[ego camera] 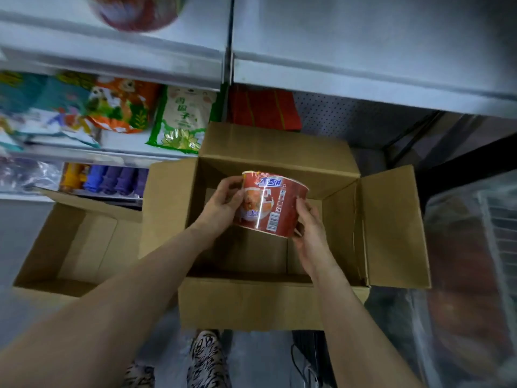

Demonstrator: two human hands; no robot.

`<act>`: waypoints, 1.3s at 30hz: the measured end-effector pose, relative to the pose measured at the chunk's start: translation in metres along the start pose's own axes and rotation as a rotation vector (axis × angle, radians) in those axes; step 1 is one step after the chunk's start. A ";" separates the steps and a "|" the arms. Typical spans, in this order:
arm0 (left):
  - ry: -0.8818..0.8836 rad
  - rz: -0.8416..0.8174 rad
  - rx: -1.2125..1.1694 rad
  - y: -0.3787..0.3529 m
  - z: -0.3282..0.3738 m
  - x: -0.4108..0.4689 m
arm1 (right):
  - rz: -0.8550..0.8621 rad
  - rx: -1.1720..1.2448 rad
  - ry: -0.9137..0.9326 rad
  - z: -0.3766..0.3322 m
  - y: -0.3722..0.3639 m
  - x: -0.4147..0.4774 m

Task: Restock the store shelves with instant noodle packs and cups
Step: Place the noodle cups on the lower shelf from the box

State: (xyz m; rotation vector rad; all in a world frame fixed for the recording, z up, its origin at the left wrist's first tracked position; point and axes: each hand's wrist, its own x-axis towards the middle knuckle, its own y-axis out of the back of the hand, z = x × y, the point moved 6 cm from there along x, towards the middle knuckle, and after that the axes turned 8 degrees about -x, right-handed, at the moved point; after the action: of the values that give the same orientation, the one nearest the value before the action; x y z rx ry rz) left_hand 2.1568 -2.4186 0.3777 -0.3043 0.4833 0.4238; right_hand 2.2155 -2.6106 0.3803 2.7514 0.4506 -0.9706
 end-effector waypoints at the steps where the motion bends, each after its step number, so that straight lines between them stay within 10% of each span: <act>1: -0.023 0.001 0.008 0.002 0.011 -0.006 | -0.006 -0.008 0.004 -0.007 -0.003 -0.007; 39: -0.329 -0.218 0.014 0.235 0.266 -0.198 | -0.002 -0.113 0.504 -0.183 -0.255 -0.245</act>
State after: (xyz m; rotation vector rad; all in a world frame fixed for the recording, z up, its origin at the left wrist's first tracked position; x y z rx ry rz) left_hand 1.9914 -2.1768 0.6593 -0.2637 0.1287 0.2508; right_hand 2.0524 -2.3753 0.6567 2.8678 0.5594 -0.2267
